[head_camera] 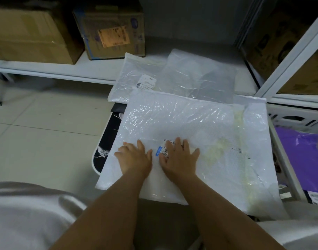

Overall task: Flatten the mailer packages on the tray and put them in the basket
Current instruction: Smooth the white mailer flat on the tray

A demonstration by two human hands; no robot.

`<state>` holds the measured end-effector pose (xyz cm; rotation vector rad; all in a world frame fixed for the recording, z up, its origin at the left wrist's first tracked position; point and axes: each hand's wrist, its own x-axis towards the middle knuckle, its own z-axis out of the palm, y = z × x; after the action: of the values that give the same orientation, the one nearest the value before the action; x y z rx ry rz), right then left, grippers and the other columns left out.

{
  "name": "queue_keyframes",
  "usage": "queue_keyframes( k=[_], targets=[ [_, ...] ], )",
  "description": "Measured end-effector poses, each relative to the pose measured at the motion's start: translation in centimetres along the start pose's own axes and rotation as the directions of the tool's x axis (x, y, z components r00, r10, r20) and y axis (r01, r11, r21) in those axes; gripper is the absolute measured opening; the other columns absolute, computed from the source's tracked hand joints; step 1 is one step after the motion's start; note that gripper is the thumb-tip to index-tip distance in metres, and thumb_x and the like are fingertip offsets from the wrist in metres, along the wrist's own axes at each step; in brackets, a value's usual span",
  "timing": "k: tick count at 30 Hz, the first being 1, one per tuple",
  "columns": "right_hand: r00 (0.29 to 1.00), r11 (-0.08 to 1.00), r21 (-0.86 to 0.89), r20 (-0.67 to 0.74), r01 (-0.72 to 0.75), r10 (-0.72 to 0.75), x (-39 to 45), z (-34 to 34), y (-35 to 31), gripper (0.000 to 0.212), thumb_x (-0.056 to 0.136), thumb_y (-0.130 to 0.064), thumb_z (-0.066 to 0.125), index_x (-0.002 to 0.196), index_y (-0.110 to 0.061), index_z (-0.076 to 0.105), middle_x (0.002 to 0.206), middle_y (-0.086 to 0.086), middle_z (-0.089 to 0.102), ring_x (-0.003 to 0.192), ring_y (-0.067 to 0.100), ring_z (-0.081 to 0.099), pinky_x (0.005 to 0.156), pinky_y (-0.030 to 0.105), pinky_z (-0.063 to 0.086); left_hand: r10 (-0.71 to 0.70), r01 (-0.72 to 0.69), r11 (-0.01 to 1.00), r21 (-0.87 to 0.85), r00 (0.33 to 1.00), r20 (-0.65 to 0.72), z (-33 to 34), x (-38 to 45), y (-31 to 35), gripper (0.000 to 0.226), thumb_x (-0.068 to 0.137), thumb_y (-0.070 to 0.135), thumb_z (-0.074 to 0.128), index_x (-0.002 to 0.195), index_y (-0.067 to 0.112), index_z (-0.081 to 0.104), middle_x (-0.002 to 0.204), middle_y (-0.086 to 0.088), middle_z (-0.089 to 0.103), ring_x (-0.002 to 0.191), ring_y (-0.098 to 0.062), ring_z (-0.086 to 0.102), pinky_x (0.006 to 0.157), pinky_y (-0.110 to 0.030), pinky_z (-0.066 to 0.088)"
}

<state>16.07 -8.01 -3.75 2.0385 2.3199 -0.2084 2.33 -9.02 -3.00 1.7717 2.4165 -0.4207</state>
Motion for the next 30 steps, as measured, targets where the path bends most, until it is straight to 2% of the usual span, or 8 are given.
queue_keyframes(
  k=[2,5,9,12,18,21,25,30],
  targets=[
    [0.996,1.0,0.002,-0.086,0.027,-0.026,1.3,-0.8,0.0,0.049,0.093,-0.052,0.033,0.129,-0.023,0.048,0.133,0.005,0.047,0.126,0.03,0.039,0.101,0.055,0.029,-0.029,0.029,1.0,-0.001,0.997,-0.066,-1.0,1.1,0.2,0.056,0.096,0.055,0.021,0.135,0.022,0.042,0.127,-0.015,0.05,0.113,-0.032,0.047,0.093,-0.047,0.038],
    [0.983,0.998,-0.007,-0.171,0.067,-0.067,4.0,-2.0,0.5,0.043,0.094,-0.048,0.039,0.118,-0.016,0.055,0.12,0.006,0.053,0.111,0.028,0.046,0.092,0.045,0.036,-0.03,0.02,0.997,-0.069,0.988,-0.153,-2.1,3.2,0.9,0.039,0.094,0.045,0.035,0.115,0.018,0.054,0.116,-0.01,0.05,0.108,-0.026,0.045,0.089,-0.039,0.039],
    [0.998,1.0,-0.008,-0.066,-0.013,0.012,7.0,-2.4,2.7,0.065,0.095,-0.058,0.029,0.147,-0.02,0.03,0.159,0.012,0.015,0.147,0.034,0.008,0.113,0.06,0.013,0.205,-0.24,0.96,-0.146,0.954,-0.22,-2.0,6.1,2.4,0.051,0.096,0.037,0.037,0.138,0.008,0.03,0.151,-0.018,0.022,0.136,-0.033,0.029,0.104,-0.042,0.039],
    [0.991,0.998,0.002,0.121,-0.059,0.058,7.8,-1.0,4.0,0.079,0.092,-0.069,0.014,0.155,-0.021,0.005,0.162,0.007,-0.009,0.147,0.034,-0.012,0.115,0.063,0.002,0.238,-0.26,0.955,-0.145,0.959,-0.152,-1.7,7.9,2.8,0.069,0.097,0.053,0.026,0.151,0.016,0.002,0.16,-0.009,-0.005,0.139,-0.032,0.024,0.102,-0.046,0.038],
    [0.998,0.999,-0.033,-0.064,0.011,-0.013,9.1,-1.0,5.3,0.064,0.089,-0.064,0.021,0.134,-0.023,0.042,0.134,0.002,0.047,0.125,0.024,0.04,0.101,0.049,0.032,0.164,-0.165,0.977,-0.133,0.986,-0.021,-2.2,10.5,3.1,0.086,0.086,0.076,0.019,0.152,0.026,-0.002,0.159,-0.014,-0.009,0.143,-0.036,0.011,0.102,-0.055,0.034],
    [0.983,0.998,-0.056,-0.179,0.035,-0.045,10.5,-2.2,6.6,0.05,0.094,-0.055,0.026,0.121,-0.022,0.051,0.121,0.002,0.052,0.114,0.02,0.044,0.096,0.043,0.034,0.12,-0.112,0.985,-0.133,0.991,0.054,-3.0,11.5,3.7,0.095,0.081,0.082,0.021,0.152,0.024,-0.004,0.157,-0.024,-0.006,0.143,-0.041,0.012,0.103,-0.052,0.035],
    [0.976,0.98,-0.041,-0.105,-0.195,0.189,11.0,-2.0,8.6,0.066,0.096,-0.06,0.016,0.153,-0.026,0.012,0.161,0.01,0.007,0.148,0.034,0.003,0.113,0.059,0.011,0.046,-0.043,0.991,-0.129,0.999,0.019,-3.9,11.3,5.5,0.099,0.085,0.075,0.033,0.153,0.013,-0.004,0.157,-0.023,-0.007,0.134,-0.039,0.033,0.087,-0.04,0.046],
    [0.963,0.971,0.015,0.13,-0.238,0.234,11.2,-0.7,9.4,0.076,0.09,-0.072,0.004,0.152,-0.032,-0.011,0.16,0.009,-0.019,0.146,0.039,-0.014,0.113,0.066,0.004,0.108,-0.1,0.99,-0.101,0.992,0.07,-3.6,11.3,6.3,0.076,0.09,0.071,0.022,0.148,0.04,-0.017,0.158,-0.017,-0.015,0.124,-0.036,0.041,0.069,-0.037,0.038]
  ],
)
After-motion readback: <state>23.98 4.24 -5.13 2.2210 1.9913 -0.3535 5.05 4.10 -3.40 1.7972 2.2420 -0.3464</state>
